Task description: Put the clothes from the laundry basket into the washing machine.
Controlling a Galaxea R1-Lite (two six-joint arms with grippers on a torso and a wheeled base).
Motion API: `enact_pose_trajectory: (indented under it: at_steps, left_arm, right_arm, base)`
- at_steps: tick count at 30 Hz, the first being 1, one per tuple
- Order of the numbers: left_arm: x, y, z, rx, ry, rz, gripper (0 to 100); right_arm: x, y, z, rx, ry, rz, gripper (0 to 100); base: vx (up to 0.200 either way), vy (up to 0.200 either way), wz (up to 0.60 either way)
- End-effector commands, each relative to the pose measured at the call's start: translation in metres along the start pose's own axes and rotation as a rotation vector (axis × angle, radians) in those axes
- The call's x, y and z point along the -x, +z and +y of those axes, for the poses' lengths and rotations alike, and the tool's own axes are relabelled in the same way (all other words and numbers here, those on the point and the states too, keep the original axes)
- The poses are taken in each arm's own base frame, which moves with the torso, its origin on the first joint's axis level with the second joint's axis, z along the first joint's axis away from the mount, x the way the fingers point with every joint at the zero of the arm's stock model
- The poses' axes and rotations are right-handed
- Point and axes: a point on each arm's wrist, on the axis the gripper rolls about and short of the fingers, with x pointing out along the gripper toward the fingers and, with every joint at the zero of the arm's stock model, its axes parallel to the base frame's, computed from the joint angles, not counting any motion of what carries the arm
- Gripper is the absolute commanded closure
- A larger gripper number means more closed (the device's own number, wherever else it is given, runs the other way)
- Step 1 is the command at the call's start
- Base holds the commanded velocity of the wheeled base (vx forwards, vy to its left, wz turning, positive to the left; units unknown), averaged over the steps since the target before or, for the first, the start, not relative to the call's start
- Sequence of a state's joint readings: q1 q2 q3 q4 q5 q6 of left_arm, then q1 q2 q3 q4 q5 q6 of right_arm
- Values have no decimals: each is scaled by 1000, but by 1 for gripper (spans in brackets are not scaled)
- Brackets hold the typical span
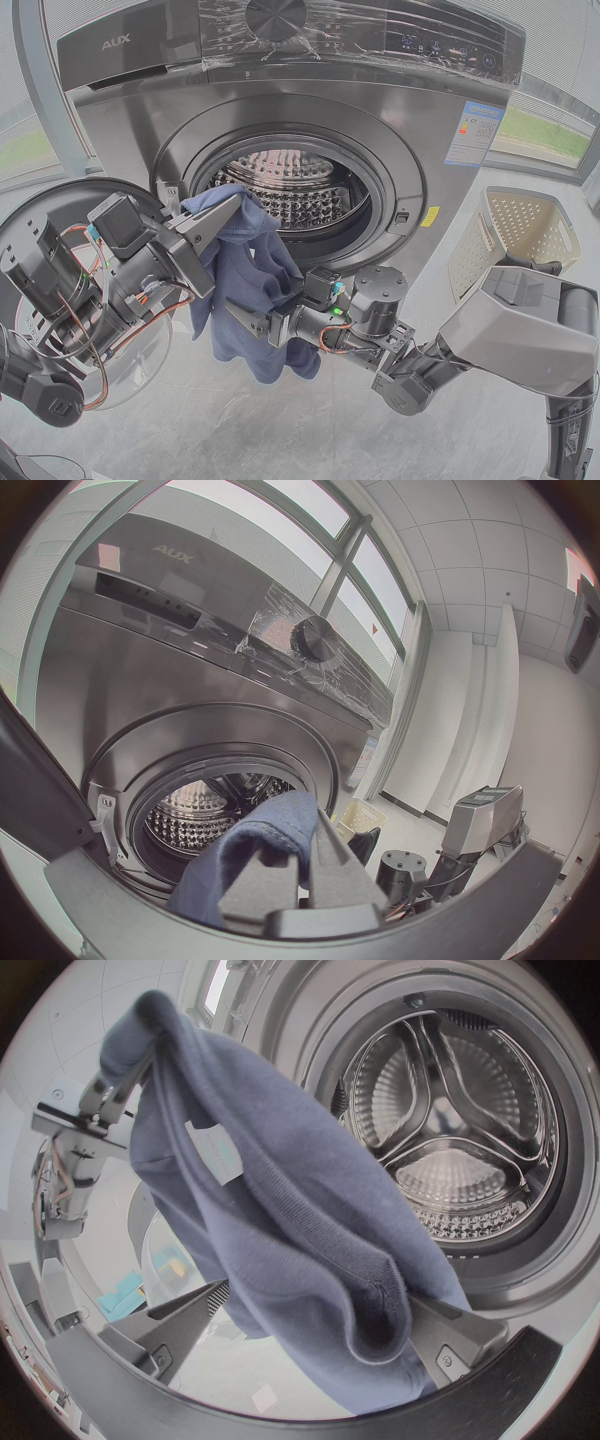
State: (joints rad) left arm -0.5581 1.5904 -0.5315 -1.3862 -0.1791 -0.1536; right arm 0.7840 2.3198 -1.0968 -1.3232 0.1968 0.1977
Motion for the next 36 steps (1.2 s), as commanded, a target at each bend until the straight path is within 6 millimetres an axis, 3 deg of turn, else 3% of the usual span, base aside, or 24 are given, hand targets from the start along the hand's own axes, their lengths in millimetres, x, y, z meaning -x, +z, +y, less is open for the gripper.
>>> enact_pose_trajectory:
  at_steps: [1, 13, 19, 27, 36]
  left_arm:
    - [-2, 0, 1, -2, 5, -3, 100]
    - [-2, 1, 1, -2, 4, -6, 100]
    - [-2, 1, 1, -2, 4, -8, 100]
    - [-1, 3, 0, -3, 2, -13, 100]
    - [-1, 3, -2, -1, -5, -11, 100]
  right_arm:
    - [17, 6, 14, -10, 26, 24, 0]
    - [27, 10, 45, -141, 91, 42, 0]
    - [24, -2, 33, -132, 4, 49, 0]
    - [16, -12, -1, -91, -70, 38, 0]
    - [2, -12, -3, -83, -42, 7, 0]
  base:
    - [0, 0, 0]
    - [0, 0, 0]
    - [0, 0, 0]
    - [0, 0, 0]
    - [0, 0, 0]
